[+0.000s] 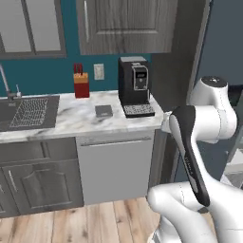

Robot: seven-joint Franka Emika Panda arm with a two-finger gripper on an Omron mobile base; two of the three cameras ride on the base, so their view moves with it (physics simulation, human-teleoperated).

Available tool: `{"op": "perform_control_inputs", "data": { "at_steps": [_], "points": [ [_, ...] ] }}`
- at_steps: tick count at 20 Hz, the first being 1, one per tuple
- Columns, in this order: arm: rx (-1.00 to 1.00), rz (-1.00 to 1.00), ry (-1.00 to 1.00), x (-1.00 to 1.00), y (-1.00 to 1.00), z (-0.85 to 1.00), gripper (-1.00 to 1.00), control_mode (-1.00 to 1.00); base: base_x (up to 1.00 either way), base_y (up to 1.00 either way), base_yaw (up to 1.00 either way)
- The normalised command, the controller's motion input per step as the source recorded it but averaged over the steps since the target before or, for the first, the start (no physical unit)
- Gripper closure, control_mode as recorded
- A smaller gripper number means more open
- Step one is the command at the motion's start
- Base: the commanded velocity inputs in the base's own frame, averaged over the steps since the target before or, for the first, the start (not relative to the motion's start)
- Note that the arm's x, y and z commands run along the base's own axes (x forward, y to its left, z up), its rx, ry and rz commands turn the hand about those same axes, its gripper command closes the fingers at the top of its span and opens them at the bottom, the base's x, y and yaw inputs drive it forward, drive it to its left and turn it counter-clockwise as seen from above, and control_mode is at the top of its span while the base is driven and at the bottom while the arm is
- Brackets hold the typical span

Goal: Take the steak from the fridge and place it on the digital scale on the counter by the fridge. Wait a few seconds for a reading, then move it to the plate on the dining counter.

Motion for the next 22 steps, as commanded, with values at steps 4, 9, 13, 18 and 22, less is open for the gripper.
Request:
{"op": "perform_control_inputs", "data": {
  "at_steps": [4, 9, 13, 18, 22],
  "points": [
    [0.00, 0.00, 0.00, 0.00, 0.00, 0.00, 1.00, 1.00, 0.99, 0.99, 0.00],
    [0.00, 0.00, 0.00, 0.00, 0.00, 0.00, 1.00, 1.00, 0.92, 0.65, 0.00],
    [0.00, 0.00, 0.00, 0.00, 0.00, 0.00, 1.00, 1.00, 0.64, 0.33, 0.00],
    [0.00, 0.00, 0.00, 0.00, 0.00, 0.00, 1.00, 1.00, 0.56, 0.07, -0.03],
    [0.00, 0.00, 0.00, 0.00, 0.00, 0.00, 1.00, 1.00, 0.47, 0.00, -0.05]
  ]
}}
